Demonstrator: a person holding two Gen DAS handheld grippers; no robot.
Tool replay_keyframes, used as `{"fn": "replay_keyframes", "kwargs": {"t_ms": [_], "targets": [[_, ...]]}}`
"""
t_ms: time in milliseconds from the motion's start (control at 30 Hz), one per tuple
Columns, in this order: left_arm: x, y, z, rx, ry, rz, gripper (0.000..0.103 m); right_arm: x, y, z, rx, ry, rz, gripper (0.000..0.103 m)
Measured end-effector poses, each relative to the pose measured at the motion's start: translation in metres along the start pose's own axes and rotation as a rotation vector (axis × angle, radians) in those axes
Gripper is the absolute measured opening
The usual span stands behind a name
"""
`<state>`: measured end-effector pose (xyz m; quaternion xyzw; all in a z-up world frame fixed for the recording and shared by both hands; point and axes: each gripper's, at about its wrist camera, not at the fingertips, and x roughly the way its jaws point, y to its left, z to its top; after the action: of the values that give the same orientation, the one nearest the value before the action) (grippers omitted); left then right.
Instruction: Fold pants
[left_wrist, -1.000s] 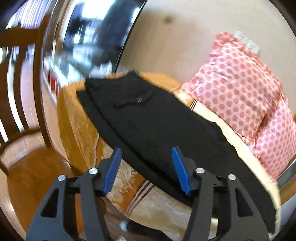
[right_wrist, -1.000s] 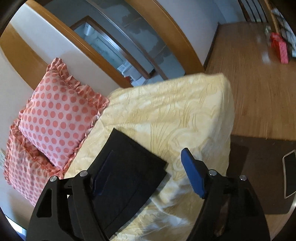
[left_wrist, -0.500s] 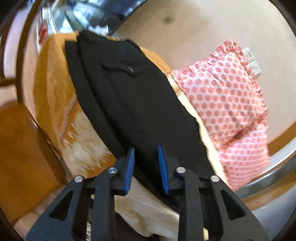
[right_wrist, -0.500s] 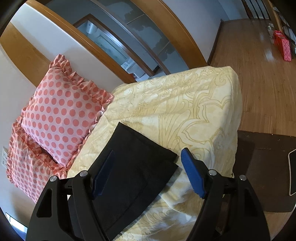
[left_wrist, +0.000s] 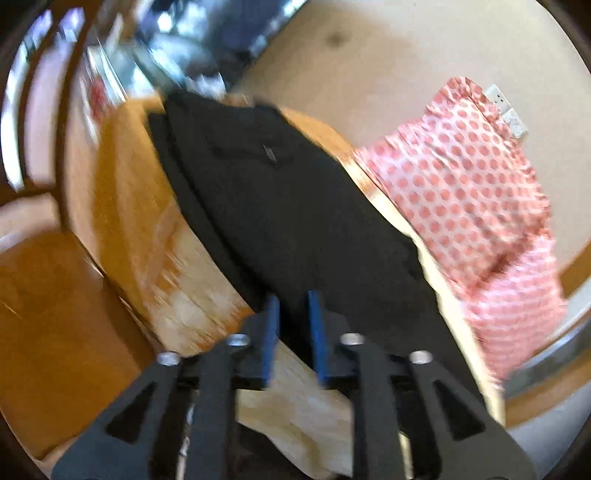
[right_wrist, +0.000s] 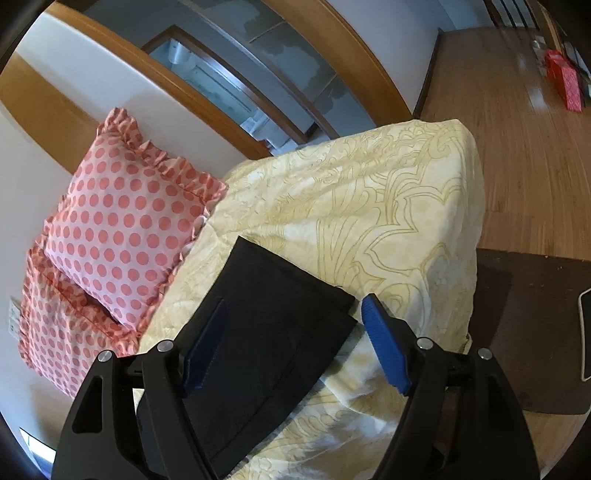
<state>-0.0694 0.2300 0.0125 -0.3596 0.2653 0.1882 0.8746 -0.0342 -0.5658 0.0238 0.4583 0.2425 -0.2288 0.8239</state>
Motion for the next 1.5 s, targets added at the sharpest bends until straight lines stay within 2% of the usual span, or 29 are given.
{"fn": "replay_keyframes", "kwargs": {"t_ms": [33,100,167,267,333,367,467,533,633,667,733,833,900,933,967,1000,1033,1067,1133,1200,1367,1433,1500], "targets": [[-0.006,-0.001,0.002,0.023,-0.038,0.029,0.048,0.000,0.000,0.000,0.000,0.001,-0.001,0.077],[-0.017,-0.010,0.007,0.092,-0.121,0.076,0.049,0.000,0.003,-0.002,-0.015,0.005,-0.008,0.077],[-0.022,-0.020,0.010,0.156,-0.159,0.068,0.054,0.001,0.007,-0.005,-0.028,0.011,-0.012,0.077],[-0.012,-0.039,0.009,0.223,-0.121,0.013,0.060,0.002,0.012,-0.012,-0.037,0.048,0.024,0.076],[-0.001,-0.048,0.006,0.253,-0.082,-0.008,0.060,0.007,0.018,-0.020,-0.046,0.085,0.067,0.069],[0.008,-0.053,0.002,0.271,-0.049,-0.018,0.061,0.006,0.020,-0.022,-0.061,0.077,0.065,0.068],[0.032,-0.058,-0.007,0.287,0.050,-0.039,0.061,0.014,0.020,-0.025,-0.073,0.052,0.054,0.046],[0.040,-0.060,-0.012,0.302,0.067,-0.033,0.063,0.024,0.018,-0.023,-0.070,0.065,0.062,0.010],[0.041,-0.060,-0.013,0.320,0.069,-0.043,0.066,0.022,0.042,-0.027,-0.134,0.023,0.099,0.008],[0.041,-0.060,-0.013,0.313,0.072,-0.051,0.067,0.016,0.061,-0.030,-0.184,0.004,0.134,0.008],[0.042,-0.055,-0.010,0.289,0.079,-0.077,0.067,0.006,0.112,-0.044,-0.291,0.014,0.262,0.008],[0.041,-0.047,-0.006,0.231,0.086,-0.120,0.067,-0.008,0.183,-0.084,-0.442,0.089,0.458,0.008],[0.041,-0.047,-0.006,0.219,0.085,-0.127,0.067,-0.015,0.239,-0.139,-0.577,0.223,0.626,0.008],[0.041,-0.047,-0.007,0.218,0.084,-0.126,0.067,-0.016,0.254,-0.160,-0.620,0.278,0.667,0.008],[0.042,-0.047,-0.006,0.219,0.085,-0.125,0.067,-0.014,0.273,-0.195,-0.676,0.374,0.725,0.007],[0.041,-0.046,-0.006,0.215,0.087,-0.127,0.067,-0.010,0.288,-0.232,-0.733,0.473,0.756,0.007],[0.041,-0.046,-0.005,0.207,0.090,-0.131,0.067,-0.006,0.295,-0.259,-0.776,0.538,0.762,0.007],[0.038,-0.043,-0.003,0.184,0.098,-0.144,0.067,0.003,0.301,-0.302,-0.859,0.641,0.747,0.007],[0.032,-0.036,0.001,0.136,0.110,-0.176,0.067,0.012,0.302,-0.341,-0.910,0.736,0.711,0.007],[0.022,-0.024,0.005,0.103,0.099,-0.181,0.067,0.011,0.305,-0.354,-0.900,0.749,0.712,0.007],[0.002,0.008,0.017,0.059,0.026,-0.111,0.067,-0.020,0.324,-0.341,-0.878,0.594,0.799,0.007],[0.006,0.018,0.018,0.030,0.040,-0.095,0.067,-0.018,0.325,-0.360,-0.966,0.631,0.774,0.007],[0.014,0.030,0.018,-0.021,0.080,-0.116,0.066,-0.015,0.319,-0.383,-1.061,0.707,0.740,0.009]]}}
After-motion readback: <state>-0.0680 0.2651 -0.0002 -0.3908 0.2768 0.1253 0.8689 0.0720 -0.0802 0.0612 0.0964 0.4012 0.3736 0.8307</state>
